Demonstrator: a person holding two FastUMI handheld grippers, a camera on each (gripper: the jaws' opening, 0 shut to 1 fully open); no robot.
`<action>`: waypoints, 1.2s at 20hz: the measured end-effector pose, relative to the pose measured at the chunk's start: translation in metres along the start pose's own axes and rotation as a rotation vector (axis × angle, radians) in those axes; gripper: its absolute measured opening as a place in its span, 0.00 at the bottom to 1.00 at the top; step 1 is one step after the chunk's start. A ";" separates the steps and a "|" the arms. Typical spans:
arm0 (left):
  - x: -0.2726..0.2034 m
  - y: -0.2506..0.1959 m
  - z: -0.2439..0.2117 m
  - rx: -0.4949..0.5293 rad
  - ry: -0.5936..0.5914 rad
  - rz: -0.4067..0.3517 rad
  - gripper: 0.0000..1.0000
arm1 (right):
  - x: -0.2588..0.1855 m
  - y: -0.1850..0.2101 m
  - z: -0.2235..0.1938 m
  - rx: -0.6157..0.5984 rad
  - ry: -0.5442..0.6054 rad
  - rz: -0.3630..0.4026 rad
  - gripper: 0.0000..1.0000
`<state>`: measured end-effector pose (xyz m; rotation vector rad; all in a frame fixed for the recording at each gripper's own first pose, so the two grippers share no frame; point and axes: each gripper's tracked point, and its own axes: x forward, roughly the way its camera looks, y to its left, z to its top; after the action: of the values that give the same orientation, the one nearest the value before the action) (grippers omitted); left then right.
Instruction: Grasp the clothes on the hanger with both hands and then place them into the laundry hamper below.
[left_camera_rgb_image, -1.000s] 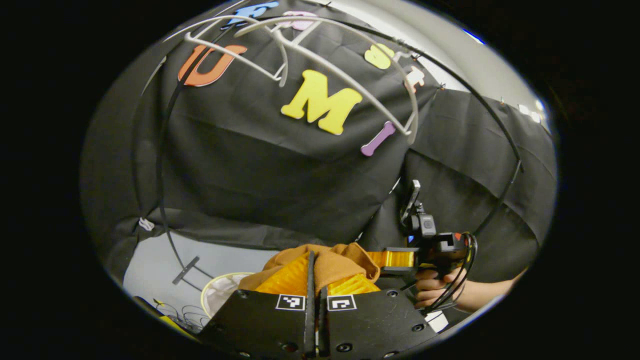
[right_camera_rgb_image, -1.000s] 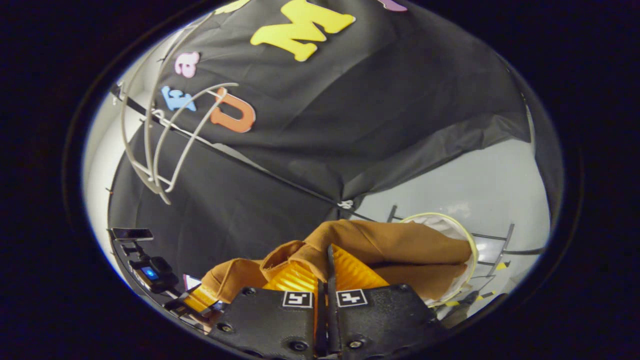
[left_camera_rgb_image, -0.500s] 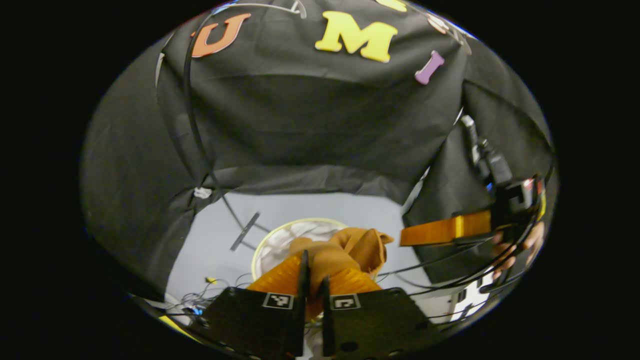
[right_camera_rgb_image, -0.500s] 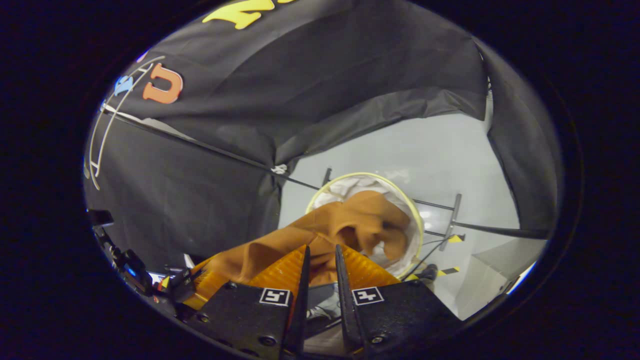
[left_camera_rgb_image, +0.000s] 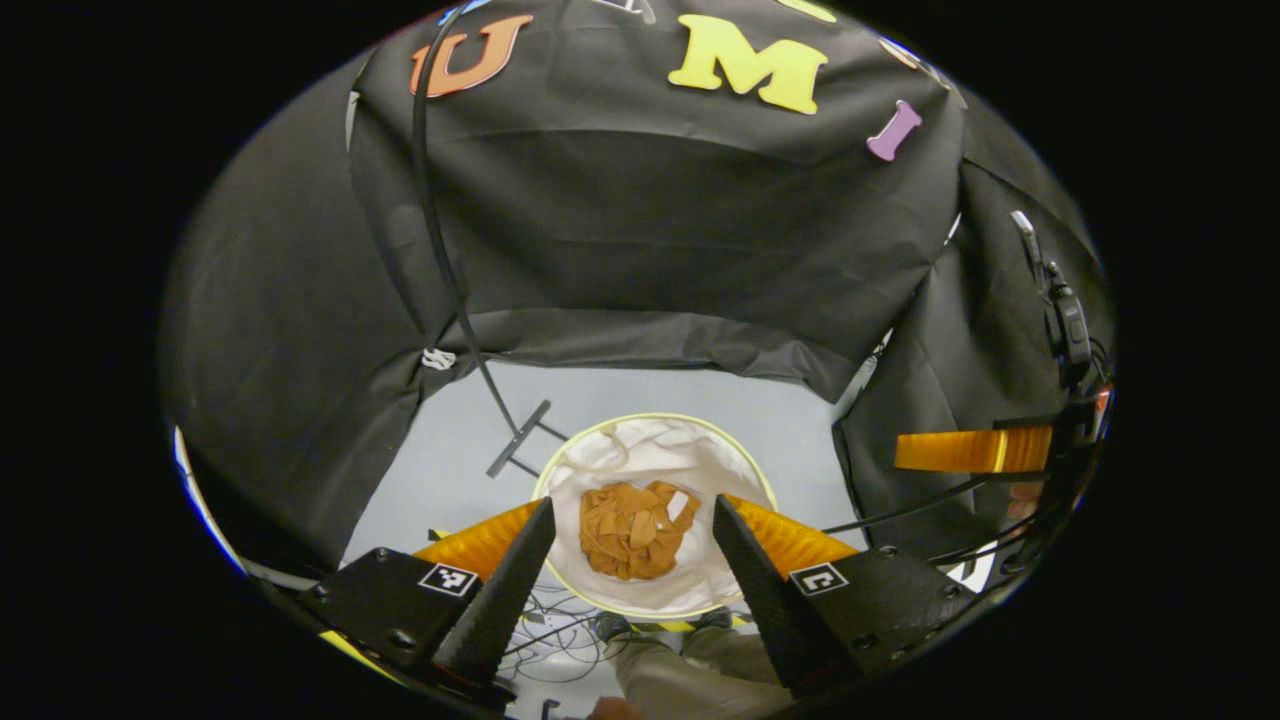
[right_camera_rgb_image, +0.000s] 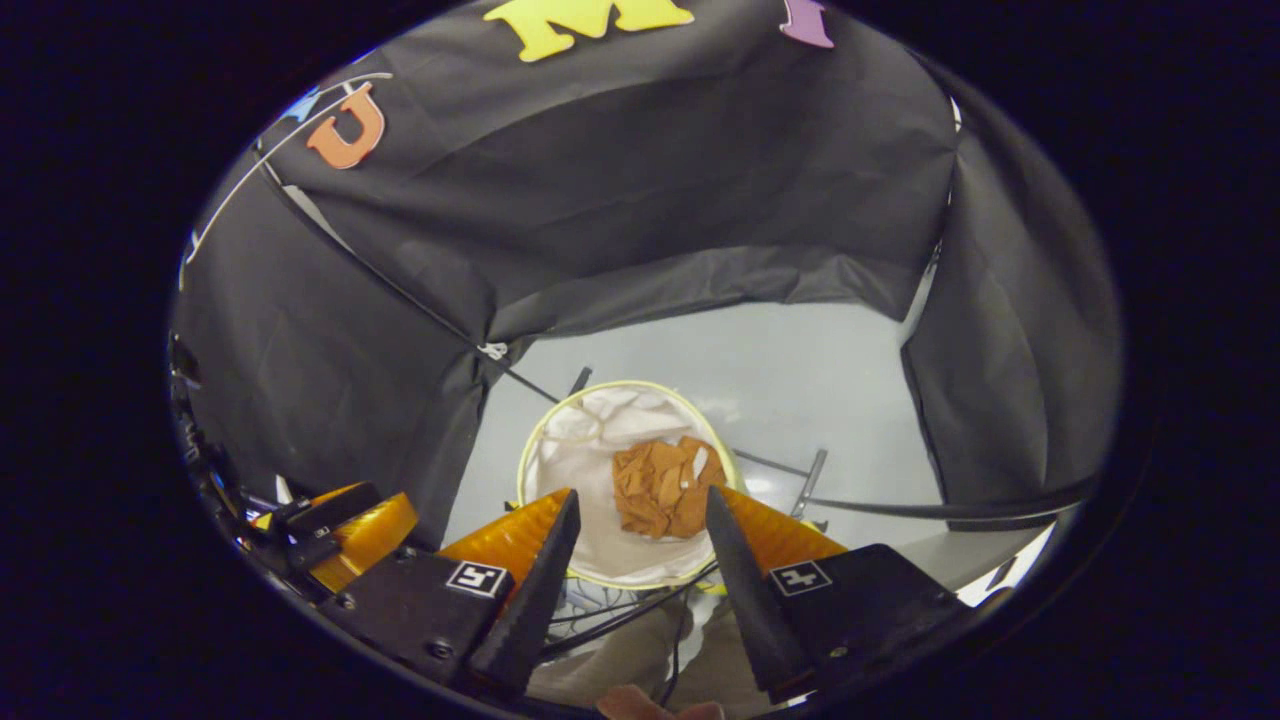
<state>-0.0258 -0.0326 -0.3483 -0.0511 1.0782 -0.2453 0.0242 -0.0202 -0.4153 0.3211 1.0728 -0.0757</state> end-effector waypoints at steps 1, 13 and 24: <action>-0.006 0.000 0.002 -0.005 -0.010 0.007 0.99 | -0.007 0.002 0.006 -0.021 -0.035 -0.001 0.81; -0.130 -0.028 0.095 0.077 -0.384 0.045 0.97 | -0.178 0.028 0.073 -0.211 -0.570 0.011 0.81; -0.270 -0.035 0.189 0.144 -0.861 0.122 0.97 | -0.334 0.038 0.104 -0.215 -1.055 -0.001 0.82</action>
<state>0.0121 -0.0215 -0.0193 0.0380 0.2047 -0.1620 -0.0395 -0.0462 -0.0701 0.0515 0.0307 -0.1114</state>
